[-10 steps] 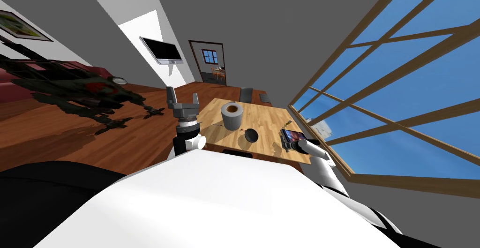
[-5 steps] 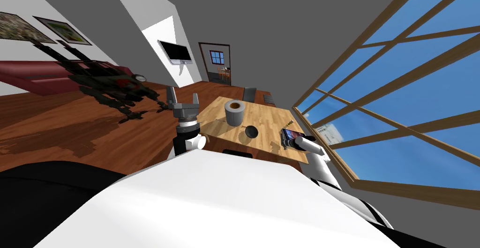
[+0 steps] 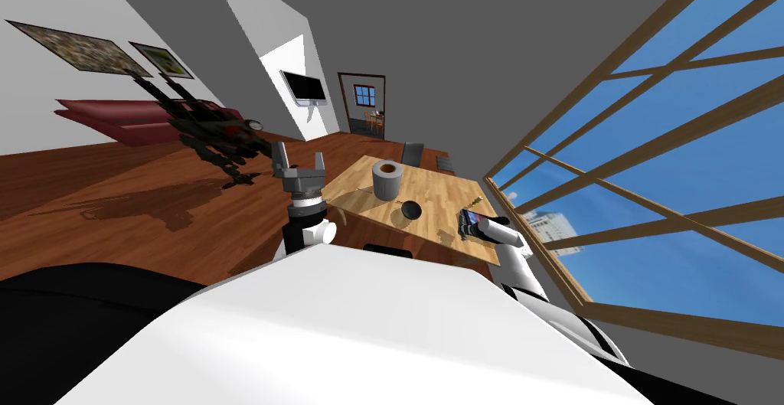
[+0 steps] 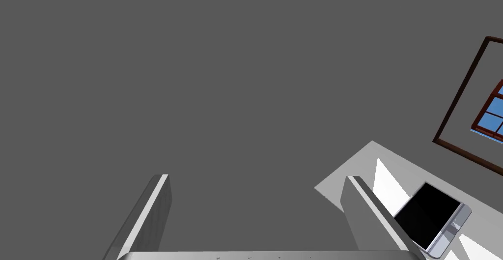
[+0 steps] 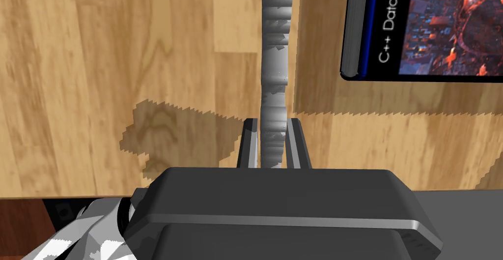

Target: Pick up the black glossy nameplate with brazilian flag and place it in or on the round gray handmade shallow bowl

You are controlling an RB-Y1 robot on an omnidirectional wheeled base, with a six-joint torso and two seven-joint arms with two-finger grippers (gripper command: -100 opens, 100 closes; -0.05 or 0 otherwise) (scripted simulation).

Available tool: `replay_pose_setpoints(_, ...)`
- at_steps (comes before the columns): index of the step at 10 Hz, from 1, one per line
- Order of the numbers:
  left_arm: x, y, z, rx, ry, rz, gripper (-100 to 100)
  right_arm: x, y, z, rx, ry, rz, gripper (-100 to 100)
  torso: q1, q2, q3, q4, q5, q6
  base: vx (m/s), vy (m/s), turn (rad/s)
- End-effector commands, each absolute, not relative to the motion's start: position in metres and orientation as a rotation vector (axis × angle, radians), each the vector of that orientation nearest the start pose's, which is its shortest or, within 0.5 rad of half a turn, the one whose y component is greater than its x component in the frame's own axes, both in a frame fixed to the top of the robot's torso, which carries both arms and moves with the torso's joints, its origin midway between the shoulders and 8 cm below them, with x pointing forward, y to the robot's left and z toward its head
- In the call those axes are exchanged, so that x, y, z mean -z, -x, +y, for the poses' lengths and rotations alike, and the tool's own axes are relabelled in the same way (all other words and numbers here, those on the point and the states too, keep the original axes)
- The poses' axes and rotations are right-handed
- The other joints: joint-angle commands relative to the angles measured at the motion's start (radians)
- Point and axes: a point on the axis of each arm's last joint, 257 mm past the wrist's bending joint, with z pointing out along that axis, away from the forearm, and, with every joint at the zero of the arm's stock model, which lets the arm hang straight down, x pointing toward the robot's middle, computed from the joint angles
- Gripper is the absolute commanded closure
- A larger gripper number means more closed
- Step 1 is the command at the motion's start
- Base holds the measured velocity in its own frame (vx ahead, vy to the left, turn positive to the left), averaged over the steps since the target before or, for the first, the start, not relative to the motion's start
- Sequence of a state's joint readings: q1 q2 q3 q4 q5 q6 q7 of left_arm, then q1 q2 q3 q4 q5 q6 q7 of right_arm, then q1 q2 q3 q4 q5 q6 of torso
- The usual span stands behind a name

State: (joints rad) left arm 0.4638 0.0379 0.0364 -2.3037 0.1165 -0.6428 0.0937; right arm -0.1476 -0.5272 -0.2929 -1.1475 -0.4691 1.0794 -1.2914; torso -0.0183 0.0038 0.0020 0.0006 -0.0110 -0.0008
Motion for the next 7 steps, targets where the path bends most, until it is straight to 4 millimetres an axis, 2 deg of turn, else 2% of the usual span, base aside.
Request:
replay_pose_setpoints(1, -0.071, -0.31, 0.292, 1.482, 0.561, 0.407, 0, 0.435, -0.394, -0.509, 0.609, 3.207, 0.246, 100, 0.0, 0.0, 0.0, 0.0, 0.0, 0.0, -0.143, -0.025, 0.141)
replay_pose_setpoints(3, -0.071, -0.31, 0.292, 1.482, 0.561, 0.407, 0, 0.435, -0.394, -0.508, 0.611, 3.203, 0.253, 100, 0.002, 0.0, 0.0, 0.0, 0.0, 0.0, -0.078, -0.018, 0.067)
replay_pose_setpoints(4, -0.071, -0.31, 0.292, 1.482, 0.561, 0.407, 0, 0.435, -0.394, -0.508, 0.612, 3.201, 0.261, 0, 0.002, -0.004, -0.002, -0.001, 0.001, 0.0, -0.009, -0.002, -0.005)
replay_pose_setpoints(5, -0.071, -0.31, 0.292, 1.482, 0.561, 0.407, 0, 0.432, -0.381, -0.522, 0.577, 3.205, 0.327, 100, 0.003, -0.006, -0.004, -0.002, 0.001, 0.0, -0.107, 0.081, 0.11)
replay_pose_setpoints(6, -0.071, -0.31, 0.292, 1.482, 0.561, 0.407, 0, 0.432, -0.381, -0.522, 0.577, 3.205, 0.327, 100, 0.008, -0.002, -0.002, -0.002, 0.001, 0.0, -0.138, 0.146, 0.037)
replay_pose_setpoints(7, -0.071, -0.31, 0.292, 1.482, 0.561, 0.407, 0, 0.429, -0.372, -0.532, 0.553, 3.206, 0.375, 100, 0.012, 0.0, 0.0, -0.001, 0.002, 0.0, -0.194, 0.219, 0.053)
